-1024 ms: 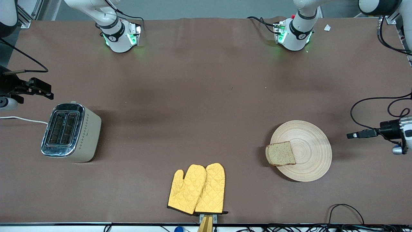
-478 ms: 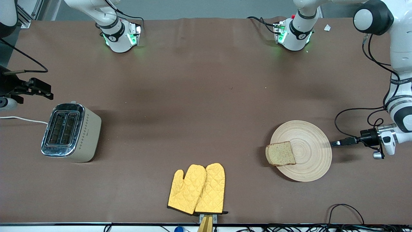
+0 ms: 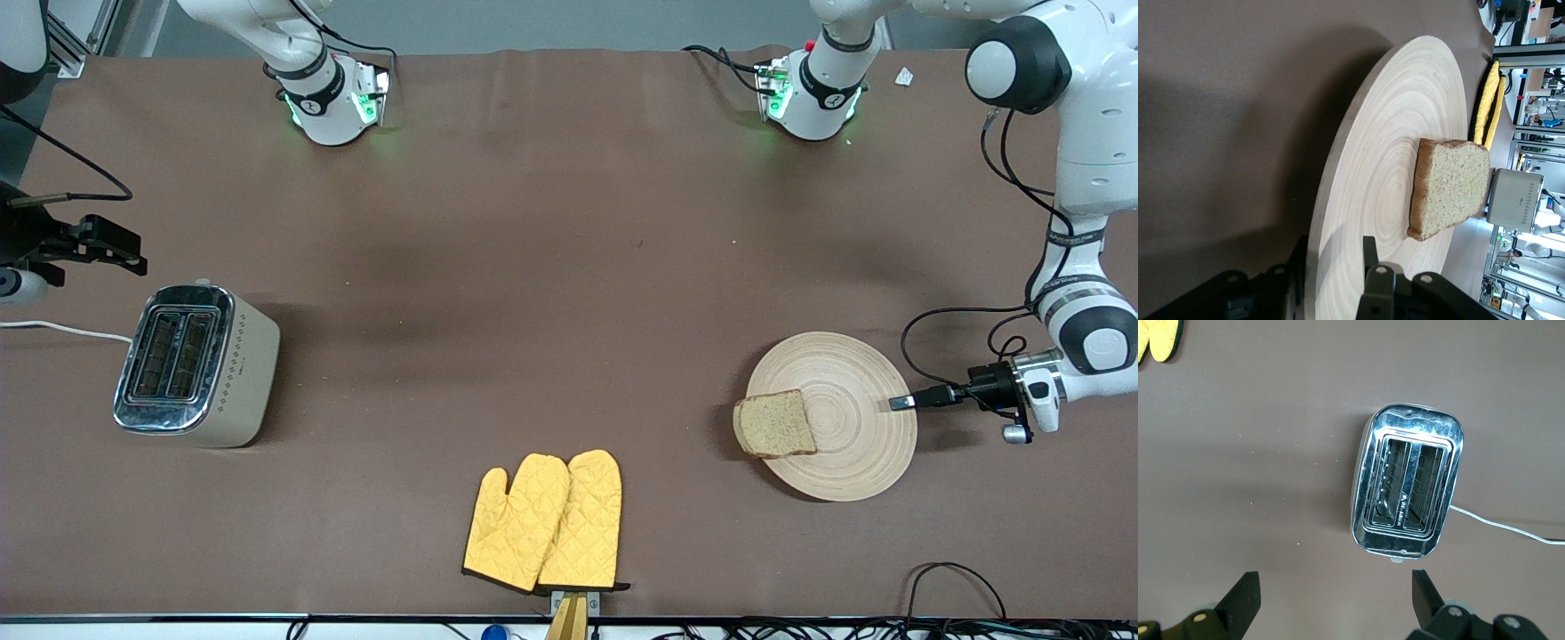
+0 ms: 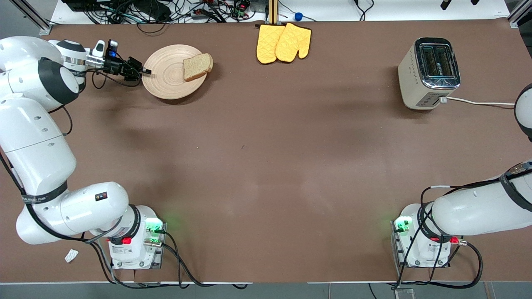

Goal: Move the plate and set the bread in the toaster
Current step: 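Push the wooden plate with the left gripper toward the toaster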

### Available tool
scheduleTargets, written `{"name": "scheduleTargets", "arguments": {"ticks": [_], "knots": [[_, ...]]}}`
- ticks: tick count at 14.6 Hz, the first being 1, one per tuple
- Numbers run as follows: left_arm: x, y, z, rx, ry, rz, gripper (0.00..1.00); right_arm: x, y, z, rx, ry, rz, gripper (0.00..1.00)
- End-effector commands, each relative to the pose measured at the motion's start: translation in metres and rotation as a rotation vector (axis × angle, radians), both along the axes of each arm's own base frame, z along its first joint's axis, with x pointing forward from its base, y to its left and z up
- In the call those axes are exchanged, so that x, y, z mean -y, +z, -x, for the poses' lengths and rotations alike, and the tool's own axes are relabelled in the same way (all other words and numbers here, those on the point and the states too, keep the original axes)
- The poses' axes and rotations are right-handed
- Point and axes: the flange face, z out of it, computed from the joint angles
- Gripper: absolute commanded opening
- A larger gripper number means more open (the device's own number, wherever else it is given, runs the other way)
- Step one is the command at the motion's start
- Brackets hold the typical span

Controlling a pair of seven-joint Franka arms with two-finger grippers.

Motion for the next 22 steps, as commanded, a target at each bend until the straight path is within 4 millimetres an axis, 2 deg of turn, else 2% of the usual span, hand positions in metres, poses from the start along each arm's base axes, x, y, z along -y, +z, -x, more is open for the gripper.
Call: {"name": "scheduleTargets", "arguments": {"ticks": [1,3,6,9,11,13,14,16,17,19,21,22], "knots": [[0.015,-0.003,-0.009,0.029,-0.007,0.030,0.27,-0.004,0.003,0.003,0.010,0.014,-0.012,1.00],[0.024,-0.002,-0.011,0.034,-0.020,0.041,0.17,-0.004,0.003,0.004,0.008,0.014,-0.012,1.00],[0.037,0.003,-0.015,0.045,-0.040,0.058,0.09,-0.008,0.004,0.003,0.013,0.020,-0.015,1.00],[0.077,0.024,-0.024,0.084,-0.118,0.129,0.03,-0.012,0.004,0.002,0.017,0.027,-0.015,1.00],[0.115,0.039,-0.028,0.094,-0.179,0.184,0.02,-0.015,0.004,0.001,0.026,0.025,-0.047,1.00],[0.179,0.045,-0.025,0.089,-0.282,0.238,0.02,-0.015,0.001,0.001,0.016,0.010,-0.133,1.00],[0.219,0.044,-0.023,0.084,-0.349,0.245,0.02,-0.018,-0.002,0.001,0.007,0.002,-0.151,1.00],[0.295,0.042,-0.014,0.073,-0.454,0.250,0.02,-0.031,-0.007,0.000,-0.006,0.009,-0.191,1.00],[0.325,0.041,-0.009,0.074,-0.481,0.248,0.02,-0.038,-0.015,-0.004,-0.013,0.016,-0.190,1.00],[0.385,0.042,0.001,0.090,-0.511,0.251,0.01,-0.048,-0.046,-0.018,-0.058,0.021,-0.189,1.00],[0.435,0.035,0.014,0.135,-0.506,0.252,0.01,-0.055,-0.086,-0.038,-0.092,-0.002,-0.257,1.00],[0.468,0.032,0.026,0.172,-0.509,0.260,0.00,-0.057,-0.107,-0.046,-0.108,-0.015,-0.274,1.00]]}}
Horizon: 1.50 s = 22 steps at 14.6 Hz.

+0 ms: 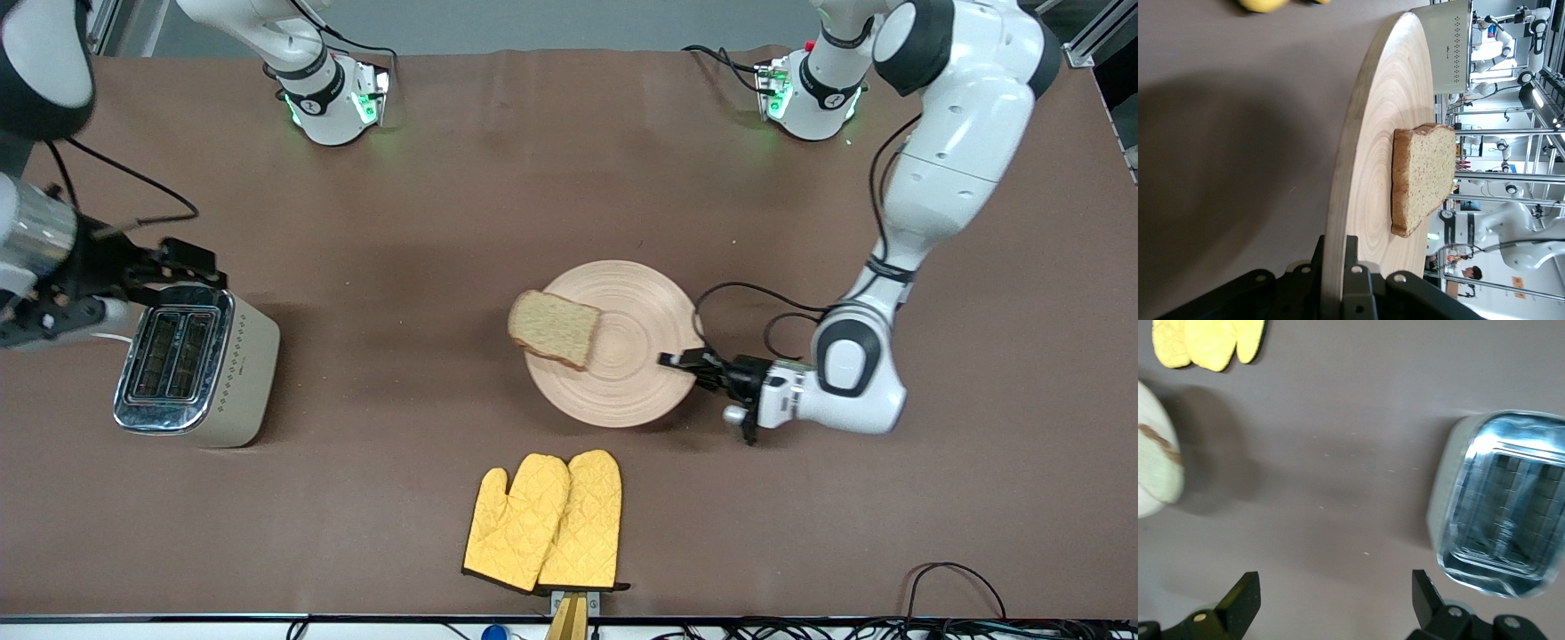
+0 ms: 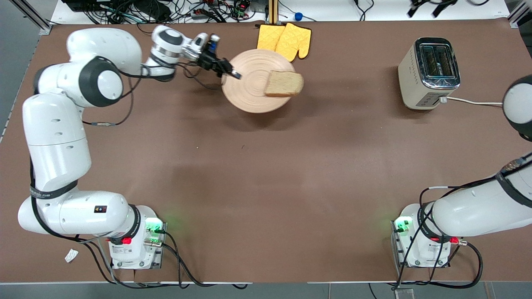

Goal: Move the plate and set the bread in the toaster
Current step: 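Move the right gripper from the toaster to the bread slice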

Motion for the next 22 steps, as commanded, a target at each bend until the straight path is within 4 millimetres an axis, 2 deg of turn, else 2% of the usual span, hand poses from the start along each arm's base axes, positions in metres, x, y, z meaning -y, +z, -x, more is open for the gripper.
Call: {"name": "scheduleTargets", "arguments": {"ticks": [1,3,4,6,8,9,11,12,13,14,15,16,18,20,21,22], "knots": [[0.054,-0.002,0.024,0.039,0.050,0.063,0.00,-0.005,-0.058,-0.025,-0.052,-0.050,-0.043,1.00],[0.096,-0.011,0.042,0.029,0.094,0.054,0.00,-0.017,-0.093,-0.033,-0.079,-0.107,-0.024,1.00],[0.107,-0.019,0.046,0.022,0.145,0.039,0.01,-0.029,-0.109,-0.032,-0.077,-0.138,-0.014,1.00],[0.136,-0.027,0.062,-0.013,0.227,0.038,0.01,-0.026,-0.157,-0.027,-0.063,-0.203,-0.018,1.00],[0.140,-0.036,0.065,-0.029,0.299,0.017,0.01,-0.021,-0.200,-0.013,-0.085,-0.276,-0.074,1.00],[0.142,-0.041,0.067,-0.026,0.310,0.000,0.01,-0.023,-0.211,-0.008,-0.100,-0.286,-0.079,1.00],[0.142,-0.054,0.070,-0.038,0.312,-0.011,0.04,-0.041,-0.222,0.001,-0.119,-0.263,-0.072,1.00],[0.140,-0.057,0.070,-0.040,0.314,-0.013,0.06,-0.045,-0.236,0.006,-0.114,-0.264,-0.064,1.00],[0.141,-0.056,0.070,-0.044,0.320,-0.012,0.12,-0.053,-0.252,0.015,-0.105,-0.261,-0.052,1.00],[0.140,-0.054,0.069,-0.047,0.339,-0.008,0.24,-0.067,-0.262,0.022,-0.081,-0.233,-0.044,1.00],[0.136,-0.053,0.066,-0.046,0.359,-0.013,0.46,-0.082,-0.263,0.024,-0.053,-0.213,-0.041,1.00],[0.131,-0.052,0.063,-0.038,0.380,-0.027,0.99,-0.099,-0.265,0.024,-0.017,-0.174,-0.038,1.00],[0.106,-0.039,0.048,-0.047,0.437,-0.040,1.00,-0.111,-0.284,0.023,0.024,-0.100,-0.035,1.00],[0.057,-0.007,0.023,-0.067,0.523,-0.049,1.00,-0.118,-0.287,0.025,0.021,-0.108,-0.055,1.00],[0.038,0.007,0.013,-0.074,0.554,-0.053,1.00,-0.119,-0.287,0.024,0.021,-0.129,-0.075,1.00],[0.017,0.025,0.000,-0.074,0.581,-0.062,1.00,-0.129,-0.294,0.026,0.016,-0.136,-0.093,1.00]]}}
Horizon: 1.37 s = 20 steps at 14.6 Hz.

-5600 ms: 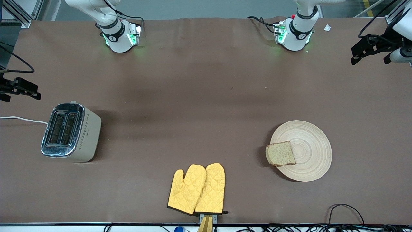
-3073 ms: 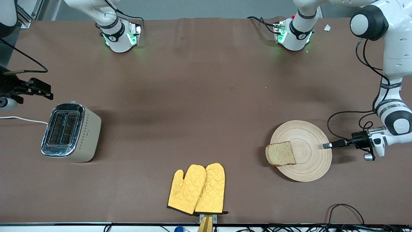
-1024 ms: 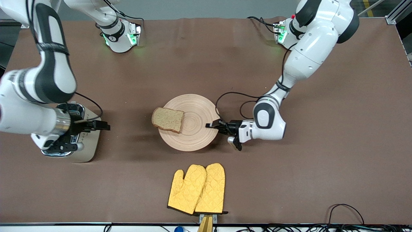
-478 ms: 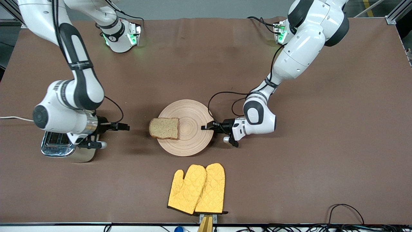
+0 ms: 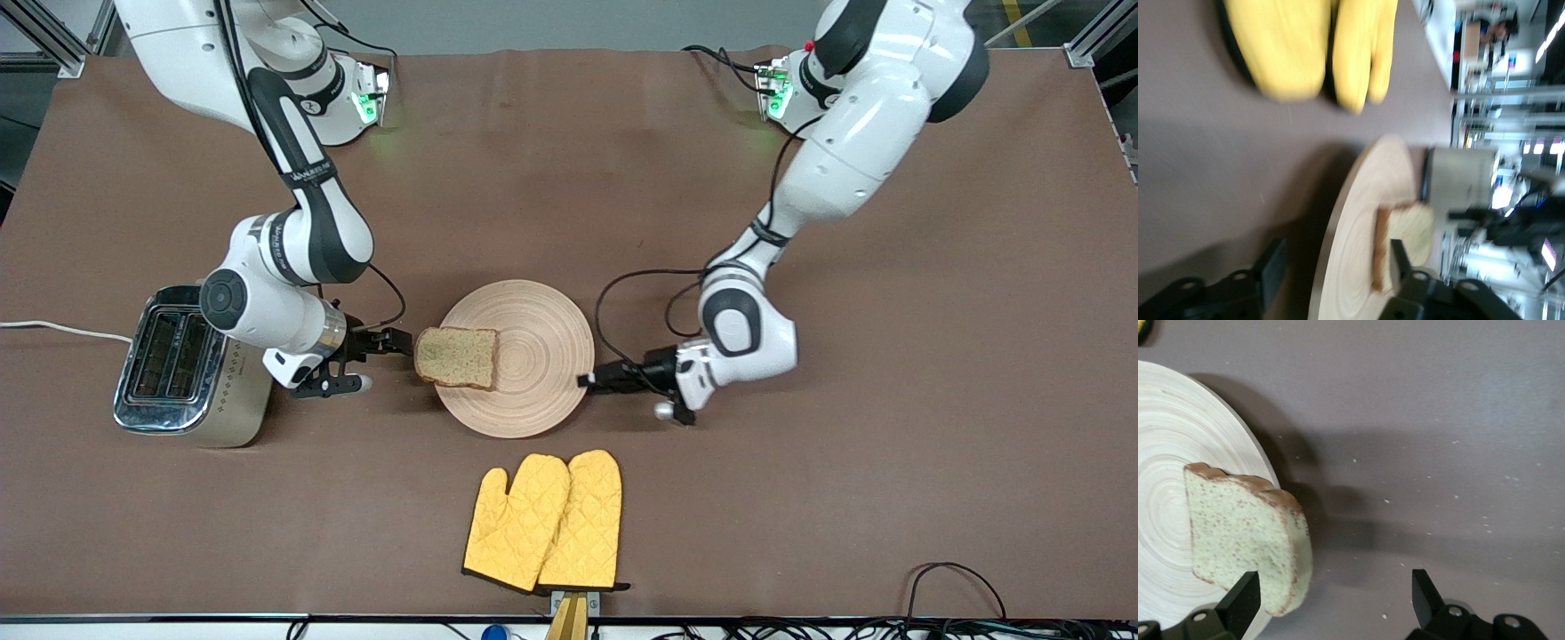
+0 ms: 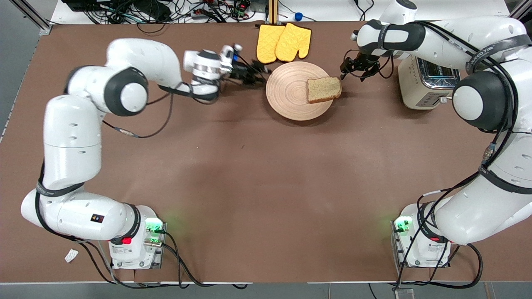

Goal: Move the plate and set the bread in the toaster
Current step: 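Grasp the bread with the right gripper while the left gripper withdraws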

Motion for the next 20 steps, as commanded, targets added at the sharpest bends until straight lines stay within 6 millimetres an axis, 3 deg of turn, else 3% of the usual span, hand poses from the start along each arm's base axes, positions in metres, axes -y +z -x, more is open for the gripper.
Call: {"name": "scheduleTargets", "arguments": {"ticks": [1,3,5,9,13,17,18,20], "knots": [[-0.059,0.053,-0.019,-0.024,0.067,-0.037,1.00,-0.010,-0.011,0.005,0.019,-0.012,-0.046,1.00],[-0.086,0.090,-0.039,-0.016,0.073,-0.092,1.00,-0.023,-0.019,0.009,0.014,0.004,-0.045,0.95],[-0.100,0.144,-0.056,-0.026,0.071,-0.183,1.00,-0.028,-0.023,0.011,0.007,0.008,-0.046,0.90],[-0.134,0.227,-0.070,-0.106,0.073,-0.450,1.00,-0.026,-0.029,0.013,-0.008,0.007,-0.043,0.69],[-0.149,0.297,-0.053,-0.168,0.045,-0.708,1.00,-0.027,-0.027,0.011,-0.011,-0.008,-0.048,0.59],[-0.162,0.366,-0.020,-0.184,0.012,-0.923,1.00,-0.029,-0.028,0.013,-0.027,-0.033,-0.080,0.49],[-0.181,0.385,-0.015,-0.179,0.034,-0.958,1.00,-0.029,-0.028,0.013,-0.028,-0.033,-0.080,0.45],[-0.193,0.414,0.000,-0.166,0.035,-1.013,1.00,-0.030,-0.028,0.013,-0.029,-0.034,-0.080,0.36]]}}
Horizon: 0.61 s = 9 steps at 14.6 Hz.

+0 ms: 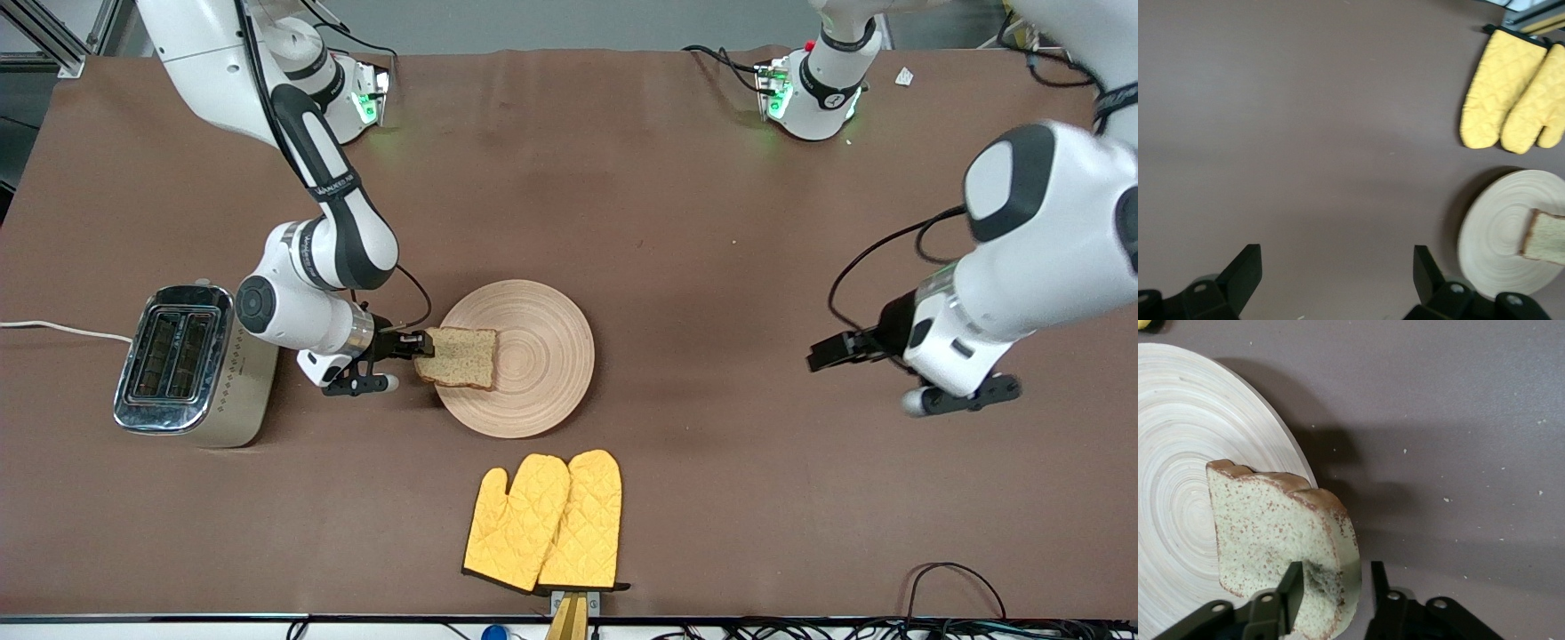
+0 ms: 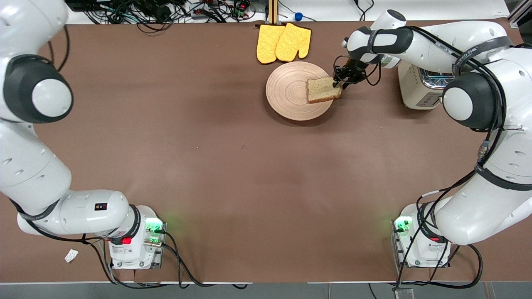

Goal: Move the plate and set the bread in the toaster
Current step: 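Grasp the bread with the right gripper while the left gripper withdraws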

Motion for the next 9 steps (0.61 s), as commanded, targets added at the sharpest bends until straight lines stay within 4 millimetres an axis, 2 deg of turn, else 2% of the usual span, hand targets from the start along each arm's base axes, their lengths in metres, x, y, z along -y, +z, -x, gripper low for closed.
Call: {"name": "scheduleTargets", "arguments": {"ticks": [1,3,4,7,9], "knots": [[-0.021,0.047,0.026,0.028,0.003,-0.105,1.00,0.000,0.001,0.004,-0.005,-0.010,-0.019,0.26],[-0.029,0.083,0.047,0.077,-0.012,-0.190,1.00,-0.001,0.002,0.004,-0.016,-0.008,-0.022,0.04],[-0.034,0.097,0.060,0.066,-0.029,-0.210,1.00,-0.004,0.005,0.003,-0.033,-0.012,-0.033,0.00],[-0.062,0.119,0.088,0.044,-0.128,-0.242,1.00,-0.006,0.026,-0.008,-0.109,-0.052,-0.068,0.00],[-0.068,0.125,0.107,0.048,-0.162,-0.257,1.00,-0.007,0.026,-0.007,-0.112,-0.054,-0.070,0.00]]}}
